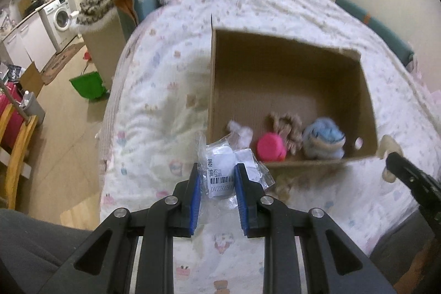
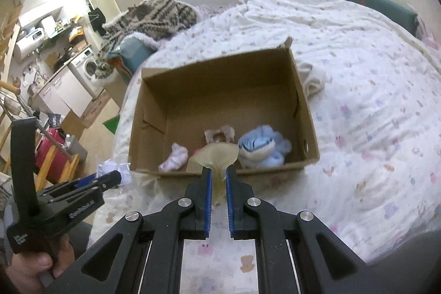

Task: Organize soft objects
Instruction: 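Carry the plastic bag and beige scrap into the box with both grippers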

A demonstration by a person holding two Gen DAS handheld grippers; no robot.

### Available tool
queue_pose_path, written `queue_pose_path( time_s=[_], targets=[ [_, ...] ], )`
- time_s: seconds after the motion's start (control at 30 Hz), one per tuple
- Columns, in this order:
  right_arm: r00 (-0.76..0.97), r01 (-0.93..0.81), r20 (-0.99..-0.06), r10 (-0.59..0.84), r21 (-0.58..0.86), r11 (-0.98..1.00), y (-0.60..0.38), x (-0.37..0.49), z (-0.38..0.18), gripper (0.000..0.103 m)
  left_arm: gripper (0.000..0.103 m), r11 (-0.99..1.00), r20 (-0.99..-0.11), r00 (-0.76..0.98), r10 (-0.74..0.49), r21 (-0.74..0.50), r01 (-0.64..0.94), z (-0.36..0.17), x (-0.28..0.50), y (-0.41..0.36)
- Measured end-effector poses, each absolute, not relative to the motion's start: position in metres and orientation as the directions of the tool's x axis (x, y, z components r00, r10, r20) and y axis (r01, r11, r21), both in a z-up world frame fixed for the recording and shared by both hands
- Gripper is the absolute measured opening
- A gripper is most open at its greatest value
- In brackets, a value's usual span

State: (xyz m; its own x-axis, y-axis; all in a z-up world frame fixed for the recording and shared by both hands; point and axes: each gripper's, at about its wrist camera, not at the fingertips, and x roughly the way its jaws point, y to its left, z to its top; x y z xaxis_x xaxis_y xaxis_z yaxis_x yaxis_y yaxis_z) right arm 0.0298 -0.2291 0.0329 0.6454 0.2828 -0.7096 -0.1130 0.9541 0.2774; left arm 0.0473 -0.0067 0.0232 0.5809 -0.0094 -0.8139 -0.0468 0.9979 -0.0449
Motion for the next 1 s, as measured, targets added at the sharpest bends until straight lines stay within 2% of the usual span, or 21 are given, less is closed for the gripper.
queue_pose_path(
  time_s=[0.2,0.5,0.73,0.9,1.0],
  targets=[
    [0.662,-0.126,-0.688,0.296,0.287,0.95,-0.239,0.048,0.041,0.011,0.021,0.999,-0.792,0.609,-0.047,-0.044,0.02,0.048,0.062,-0.018],
    [0.66,-0.121,-0.684,0.311,0.312,0.942,-0.252,0.078,0.033,0.011,0.021,0.998,-0.762,0.647,0.005,0.049,0.05,0.059,0.099,-0.033],
    [0.614,-0.132,-0.701,0.363,0.362,0.923,-0.252,0.103,0.015,0.011,0.021,0.991,-0.77,0.638,0.036,0.112,0.079,0.04,0.124,-0.044],
    [0.569,-0.119,-0.723,0.392,0.398,0.909,-0.248,0.111,-0.008,0.011,0.021,0.989,-0.785,0.619,0.025,0.108,0.097,0.016,0.13,-0.048],
    [0.553,-0.13,-0.742,0.38,0.373,0.919,-0.241,0.113,-0.017,0.011,0.021,0.99,-0.792,0.609,0.042,0.115,0.082,0.006,0.132,-0.048]
  ],
)
